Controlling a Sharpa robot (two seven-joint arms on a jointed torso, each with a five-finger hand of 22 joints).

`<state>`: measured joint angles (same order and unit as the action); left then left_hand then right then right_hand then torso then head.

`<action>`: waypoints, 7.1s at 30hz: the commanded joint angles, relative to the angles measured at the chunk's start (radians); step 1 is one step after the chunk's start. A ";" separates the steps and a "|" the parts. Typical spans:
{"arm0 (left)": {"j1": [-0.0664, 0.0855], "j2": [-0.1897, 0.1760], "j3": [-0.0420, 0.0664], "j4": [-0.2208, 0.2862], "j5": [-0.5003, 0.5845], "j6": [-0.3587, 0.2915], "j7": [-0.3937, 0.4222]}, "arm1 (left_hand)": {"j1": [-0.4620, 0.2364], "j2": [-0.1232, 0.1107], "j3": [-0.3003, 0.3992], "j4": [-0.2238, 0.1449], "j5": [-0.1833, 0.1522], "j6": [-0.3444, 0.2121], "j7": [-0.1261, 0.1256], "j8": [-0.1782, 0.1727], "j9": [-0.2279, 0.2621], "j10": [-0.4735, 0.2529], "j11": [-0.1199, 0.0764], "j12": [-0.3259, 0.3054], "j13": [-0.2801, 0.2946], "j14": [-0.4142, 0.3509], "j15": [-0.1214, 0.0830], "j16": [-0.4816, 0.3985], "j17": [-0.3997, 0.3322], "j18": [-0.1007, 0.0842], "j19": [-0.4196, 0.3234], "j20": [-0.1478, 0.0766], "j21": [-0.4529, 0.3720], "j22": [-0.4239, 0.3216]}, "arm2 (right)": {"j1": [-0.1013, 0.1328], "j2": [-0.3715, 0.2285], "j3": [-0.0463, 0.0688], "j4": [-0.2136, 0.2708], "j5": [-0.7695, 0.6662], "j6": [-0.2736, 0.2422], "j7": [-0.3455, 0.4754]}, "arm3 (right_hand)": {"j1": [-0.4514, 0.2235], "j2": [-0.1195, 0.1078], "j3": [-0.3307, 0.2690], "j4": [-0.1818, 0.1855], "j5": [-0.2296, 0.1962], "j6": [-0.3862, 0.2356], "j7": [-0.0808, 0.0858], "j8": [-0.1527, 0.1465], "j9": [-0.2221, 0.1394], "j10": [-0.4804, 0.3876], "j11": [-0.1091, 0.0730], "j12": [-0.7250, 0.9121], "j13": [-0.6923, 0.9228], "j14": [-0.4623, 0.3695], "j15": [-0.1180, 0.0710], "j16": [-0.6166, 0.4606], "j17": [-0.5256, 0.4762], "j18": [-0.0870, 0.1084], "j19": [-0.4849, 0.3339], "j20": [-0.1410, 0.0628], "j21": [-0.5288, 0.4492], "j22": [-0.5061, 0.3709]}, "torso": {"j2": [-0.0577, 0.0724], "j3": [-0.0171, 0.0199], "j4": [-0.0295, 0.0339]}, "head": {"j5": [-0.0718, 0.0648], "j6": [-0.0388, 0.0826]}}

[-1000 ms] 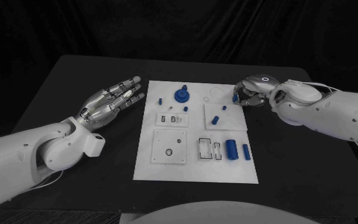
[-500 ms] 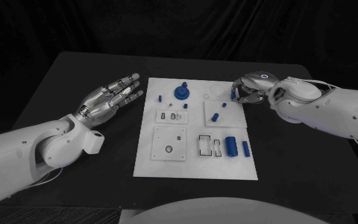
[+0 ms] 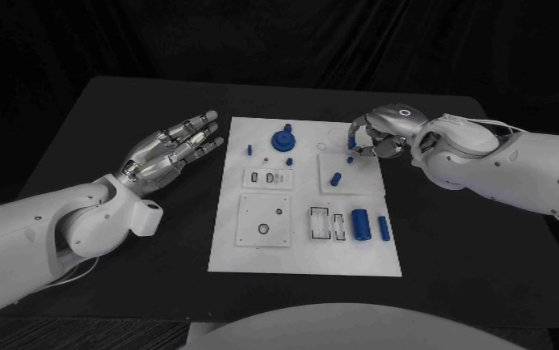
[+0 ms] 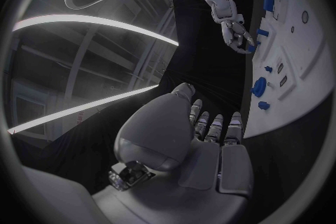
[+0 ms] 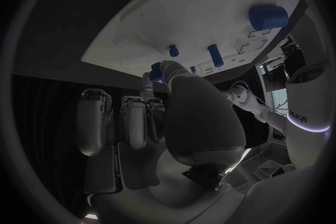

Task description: Assemble the parts on the task board

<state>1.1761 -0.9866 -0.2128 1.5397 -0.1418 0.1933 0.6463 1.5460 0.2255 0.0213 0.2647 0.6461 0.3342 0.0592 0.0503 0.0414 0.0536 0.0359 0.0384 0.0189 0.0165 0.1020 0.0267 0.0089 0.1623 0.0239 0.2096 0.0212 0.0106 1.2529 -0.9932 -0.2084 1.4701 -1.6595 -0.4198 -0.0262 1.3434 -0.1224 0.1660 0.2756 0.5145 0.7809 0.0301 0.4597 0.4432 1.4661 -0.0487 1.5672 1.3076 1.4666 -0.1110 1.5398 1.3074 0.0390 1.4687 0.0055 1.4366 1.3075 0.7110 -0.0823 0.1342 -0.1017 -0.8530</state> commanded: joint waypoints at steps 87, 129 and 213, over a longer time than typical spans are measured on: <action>-0.001 0.034 0.001 -0.017 -0.001 0.031 -0.011 | 0.005 -0.001 0.010 0.003 -0.001 -0.012 -0.002 -0.003 -0.001 -0.009 0.002 0.003 -0.002 -0.004 0.007 -0.006 -0.001 0.015 -0.004 0.006 -0.007 -0.001 | -0.054 0.258 0.001 0.029 -0.039 0.070 -0.070 | 0.019 0.006 0.041 -0.044 0.059 -0.019 0.020 -0.022 -0.015 0.105 0.007 0.004 0.263 0.088 0.010 -0.024 0.192 0.000 0.034 0.004 -0.031 0.212 | -0.001 0.0011 0.0003 | 0.042 -0.020; -0.001 0.033 0.001 -0.024 -0.001 0.034 -0.019 | 0.003 -0.001 0.013 0.003 -0.002 -0.015 -0.002 -0.004 -0.002 -0.011 0.001 0.002 -0.002 -0.005 0.007 -0.006 -0.001 0.014 -0.005 0.006 -0.007 -0.001 | -0.057 0.228 0.001 0.056 -0.098 0.036 -0.059 | -0.049 -0.030 -0.051 -0.050 -0.370 -0.192 0.029 -0.184 -0.107 0.105 0.017 0.004 0.263 0.085 0.019 -0.036 0.175 0.004 0.028 0.014 -0.057 0.206 | -0.001 0.0008 0.0006 | 0.041 -0.020; 0.326 0.496 0.002 -0.177 -0.905 0.174 -1.182 | -0.442 -0.091 -0.169 0.022 -0.530 0.664 -0.029 0.523 0.674 1.517 -0.062 1.532 1.552 1.554 -0.166 1.544 1.562 -0.099 1.312 -0.159 1.435 1.328 | 0.148 -0.050 0.000 0.249 0.095 -0.248 -0.039 | -0.125 0.119 -0.164 0.010 -0.139 -0.116 0.050 -0.028 -0.151 0.105 0.035 0.004 0.263 0.091 0.035 -0.012 0.202 -0.003 0.040 0.029 -0.019 0.215 | 0.013 0.1147 -0.1216 | 0.145 -0.020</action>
<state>1.5043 -0.4929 -0.2119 1.3631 -1.0440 0.3446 -0.4893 1.1110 0.1339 -0.1458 0.2802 0.1228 0.9899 0.0323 0.5767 0.7141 1.4666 -0.0197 1.5673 1.3079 1.4670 -0.0557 1.5682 1.3078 0.0829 1.3300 0.0505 1.4518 1.3082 1.4035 -1.0447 -0.2090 1.7200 -1.5641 -0.6842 -0.0346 1.2109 -0.0025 -0.0023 0.2840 0.3713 0.6611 0.0747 0.4270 0.2933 1.4660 -0.0200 1.5672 1.3076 1.4650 -0.0837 1.5339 1.3080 0.0391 1.4686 0.0269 1.4233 1.3075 0.7271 0.0354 0.0092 0.0468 -0.8725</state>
